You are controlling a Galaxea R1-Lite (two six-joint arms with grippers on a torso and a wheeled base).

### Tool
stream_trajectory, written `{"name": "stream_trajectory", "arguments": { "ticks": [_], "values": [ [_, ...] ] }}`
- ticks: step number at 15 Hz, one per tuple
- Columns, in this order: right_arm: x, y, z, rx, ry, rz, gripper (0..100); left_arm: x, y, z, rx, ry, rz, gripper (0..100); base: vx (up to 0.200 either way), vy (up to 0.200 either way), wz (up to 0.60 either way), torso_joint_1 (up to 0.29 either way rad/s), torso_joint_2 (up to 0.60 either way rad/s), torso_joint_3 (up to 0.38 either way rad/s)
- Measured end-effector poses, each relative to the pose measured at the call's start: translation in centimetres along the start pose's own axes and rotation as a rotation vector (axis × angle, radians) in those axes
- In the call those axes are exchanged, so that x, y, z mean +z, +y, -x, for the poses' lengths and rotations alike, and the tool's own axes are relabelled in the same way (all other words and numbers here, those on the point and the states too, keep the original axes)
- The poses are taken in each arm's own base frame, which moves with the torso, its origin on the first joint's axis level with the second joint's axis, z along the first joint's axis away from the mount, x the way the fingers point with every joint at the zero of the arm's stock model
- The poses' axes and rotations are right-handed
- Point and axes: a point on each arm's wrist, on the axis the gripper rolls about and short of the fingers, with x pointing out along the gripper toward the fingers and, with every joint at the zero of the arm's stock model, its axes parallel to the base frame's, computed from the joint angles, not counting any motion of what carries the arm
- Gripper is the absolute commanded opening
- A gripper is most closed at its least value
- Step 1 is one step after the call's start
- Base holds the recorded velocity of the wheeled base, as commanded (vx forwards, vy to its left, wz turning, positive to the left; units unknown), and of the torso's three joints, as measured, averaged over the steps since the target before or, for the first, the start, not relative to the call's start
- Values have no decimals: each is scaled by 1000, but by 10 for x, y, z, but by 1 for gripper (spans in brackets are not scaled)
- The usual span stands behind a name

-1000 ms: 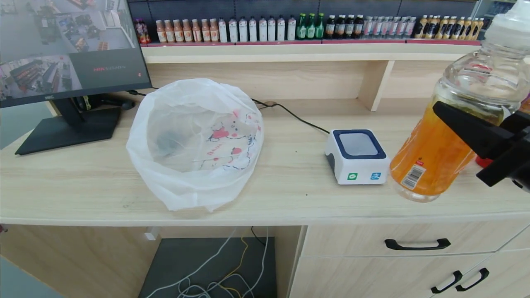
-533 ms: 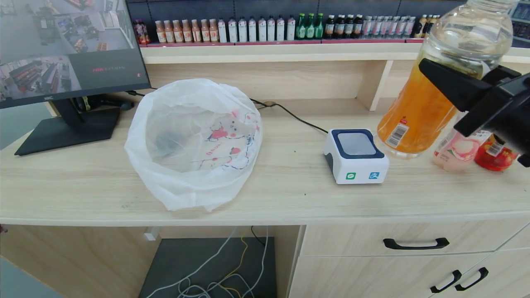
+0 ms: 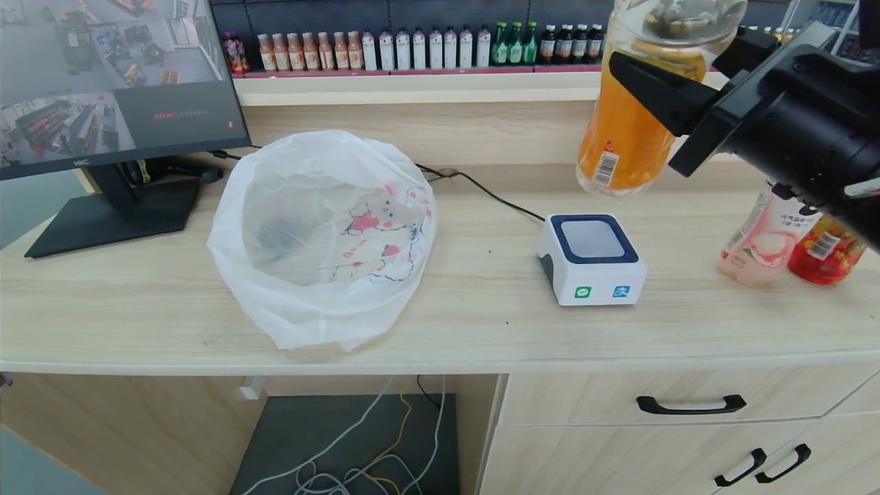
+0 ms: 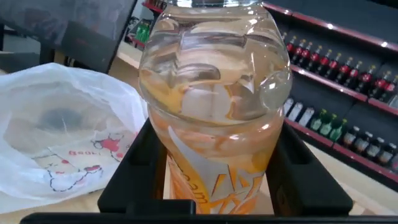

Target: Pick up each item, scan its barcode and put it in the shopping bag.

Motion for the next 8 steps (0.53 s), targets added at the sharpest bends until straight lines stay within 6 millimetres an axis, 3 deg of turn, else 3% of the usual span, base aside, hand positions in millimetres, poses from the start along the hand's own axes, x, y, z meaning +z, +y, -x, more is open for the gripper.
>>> {"name": "stream_trajectory", "arguments": {
  "ticks": [4,8],
  "values": [
    [-7,1,-10,125,-62,115,0,0,0,0,0,0,0,100,0,0,0,0,0,0],
    [-9,-14,-12,240,-168,282,0,0,0,0,0,0,0,100,0,0,0,0,0,0]
  ]
}}
